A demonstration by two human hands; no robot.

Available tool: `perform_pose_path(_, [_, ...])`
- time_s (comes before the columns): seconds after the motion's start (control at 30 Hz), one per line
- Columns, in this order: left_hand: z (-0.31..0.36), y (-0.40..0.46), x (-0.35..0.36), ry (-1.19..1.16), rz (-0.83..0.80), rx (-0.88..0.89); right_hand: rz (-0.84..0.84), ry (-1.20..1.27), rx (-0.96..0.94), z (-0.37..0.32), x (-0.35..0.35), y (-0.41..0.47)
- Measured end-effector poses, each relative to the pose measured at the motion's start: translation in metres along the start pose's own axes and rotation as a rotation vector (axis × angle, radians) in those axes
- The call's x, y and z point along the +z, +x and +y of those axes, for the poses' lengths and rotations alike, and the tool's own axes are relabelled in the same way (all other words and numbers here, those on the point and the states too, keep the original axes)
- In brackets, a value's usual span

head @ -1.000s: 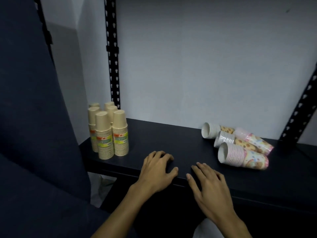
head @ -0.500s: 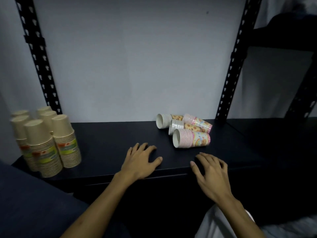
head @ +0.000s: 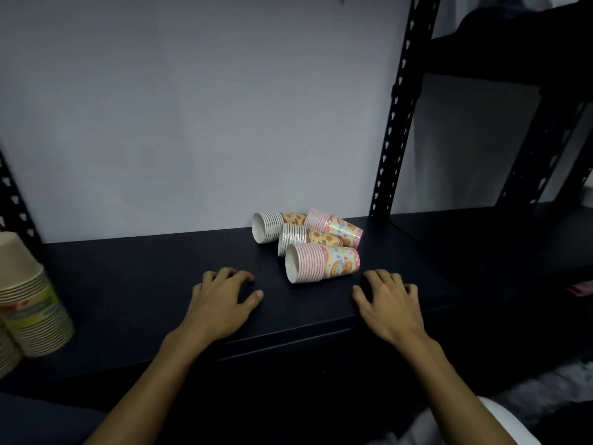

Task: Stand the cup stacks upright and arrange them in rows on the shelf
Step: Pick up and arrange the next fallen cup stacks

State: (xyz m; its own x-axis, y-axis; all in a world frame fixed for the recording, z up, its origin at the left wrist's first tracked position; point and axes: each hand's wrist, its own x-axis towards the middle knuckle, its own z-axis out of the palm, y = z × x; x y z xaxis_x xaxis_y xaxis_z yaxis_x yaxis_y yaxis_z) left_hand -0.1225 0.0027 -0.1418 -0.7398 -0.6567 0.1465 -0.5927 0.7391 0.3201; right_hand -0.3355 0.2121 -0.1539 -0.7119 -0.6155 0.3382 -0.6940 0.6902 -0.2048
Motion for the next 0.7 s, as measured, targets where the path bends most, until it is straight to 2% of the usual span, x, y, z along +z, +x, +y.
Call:
perform_pose_path(0.1, [0.005, 0.027, -0.002, -0.217, -0.014, 0.059, -0.04, 0.017, 0.032, 0.006, 0.001, 0.017])
perform_pose_path(0.17, [0.015, 0.043, -0.008, -0.395, 0.048, 0.085, -0.07, 0.079, 0.04, 0.014, 0.002, 0.029])
perform_pose_path(0.27, [0.038, 0.072, -0.02, -0.52, 0.183, 0.144, -0.153, 0.345, 0.068, 0.026, -0.009, 0.047])
perform_pose_path(0.33, [0.052, 0.096, -0.024, -0.542, 0.188, 0.19, -0.27, 0.591, 0.074, 0.03, -0.015, 0.057])
perform_pose_path(0.43, [0.069, 0.13, -0.023, -0.496, 0.12, 0.259, -0.336, 0.642, -0.023, 0.036, -0.015, 0.068])
perform_pose_path(0.53, [0.077, 0.152, -0.013, -0.463, -0.027, 0.32, -0.366, 0.611, -0.109, 0.035, -0.016, 0.073])
perform_pose_path(0.7, [0.07, 0.172, -0.006, -0.456, -0.164, 0.35, -0.258, 0.506, -0.214, 0.038, -0.001, 0.072])
